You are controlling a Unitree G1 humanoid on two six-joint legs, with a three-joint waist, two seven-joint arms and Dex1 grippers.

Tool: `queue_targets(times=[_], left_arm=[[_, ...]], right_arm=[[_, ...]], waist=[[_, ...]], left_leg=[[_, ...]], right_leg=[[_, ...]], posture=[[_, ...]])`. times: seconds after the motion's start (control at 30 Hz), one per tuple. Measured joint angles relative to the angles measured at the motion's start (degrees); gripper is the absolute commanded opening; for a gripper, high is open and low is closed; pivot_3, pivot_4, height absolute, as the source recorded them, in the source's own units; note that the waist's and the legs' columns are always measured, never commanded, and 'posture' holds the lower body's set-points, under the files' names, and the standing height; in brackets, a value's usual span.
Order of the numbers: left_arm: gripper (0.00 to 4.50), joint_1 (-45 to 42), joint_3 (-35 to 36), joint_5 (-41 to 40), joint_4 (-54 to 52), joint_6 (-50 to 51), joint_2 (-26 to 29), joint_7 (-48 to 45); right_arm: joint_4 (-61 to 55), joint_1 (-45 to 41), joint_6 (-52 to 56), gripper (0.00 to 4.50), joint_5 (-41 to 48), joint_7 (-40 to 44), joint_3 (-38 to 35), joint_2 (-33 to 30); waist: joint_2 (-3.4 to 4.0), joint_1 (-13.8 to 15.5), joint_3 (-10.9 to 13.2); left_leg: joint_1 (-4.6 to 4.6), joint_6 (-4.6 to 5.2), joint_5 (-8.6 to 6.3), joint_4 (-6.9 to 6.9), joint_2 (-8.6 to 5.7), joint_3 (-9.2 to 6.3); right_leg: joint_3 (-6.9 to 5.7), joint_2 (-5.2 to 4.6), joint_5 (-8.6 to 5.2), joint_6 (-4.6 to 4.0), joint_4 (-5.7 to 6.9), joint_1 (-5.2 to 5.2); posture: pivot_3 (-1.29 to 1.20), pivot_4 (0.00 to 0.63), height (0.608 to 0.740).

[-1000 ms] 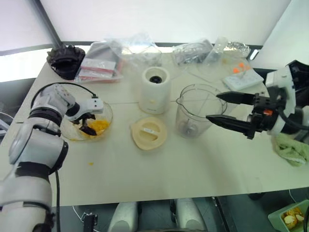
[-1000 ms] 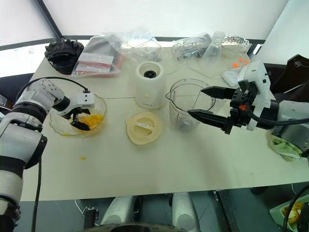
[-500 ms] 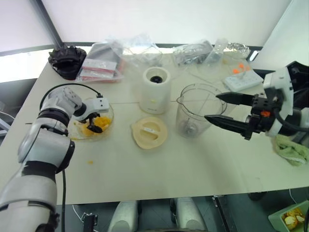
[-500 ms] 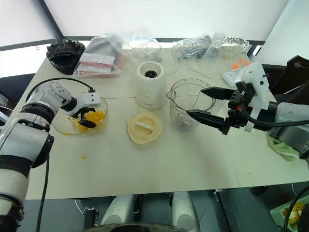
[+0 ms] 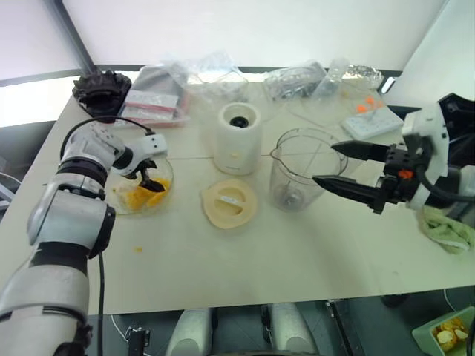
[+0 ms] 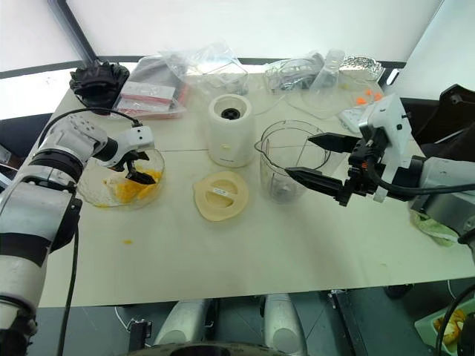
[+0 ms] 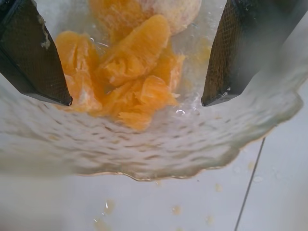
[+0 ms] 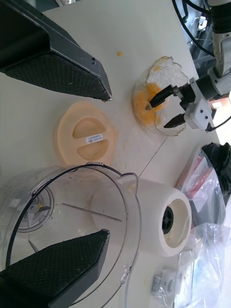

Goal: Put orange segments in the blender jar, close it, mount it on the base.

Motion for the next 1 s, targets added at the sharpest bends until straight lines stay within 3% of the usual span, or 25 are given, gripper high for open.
queue_targets(times=[0.37, 1.0], left_arm=[[4.5, 0.81, -0.14, 1.75, 0.03, -2.25, -0.49, 7.54], [4.5, 4.4, -2.21, 5.01, -0.18, -5.77, -1.7, 6.08]], right_arm=[[-0.39, 0.02, 0.0, 4.46, 0.14, -0.45, 0.0, 0.0], [-0.64, 1.35, -0.06, 4.46, 0.99, -1.07, -0.42, 0.0]], waist=[[0.0, 0.08, 0.0], [0.0, 0.09, -0.02]], left_leg=[[0.0, 0.0, 0.0, 0.0, -0.01, 0.0], [0.04, 0.0, 0.0, 0.03, -0.02, 0.02]], right_leg=[[0.01, -0.01, 0.0, 0.0, 0.01, 0.0], [0.02, -0.01, 0.0, 0.0, 0.07, 0.01]], posture=[[0.0, 0.15, 0.74], [0.0, 0.15, 0.74]])
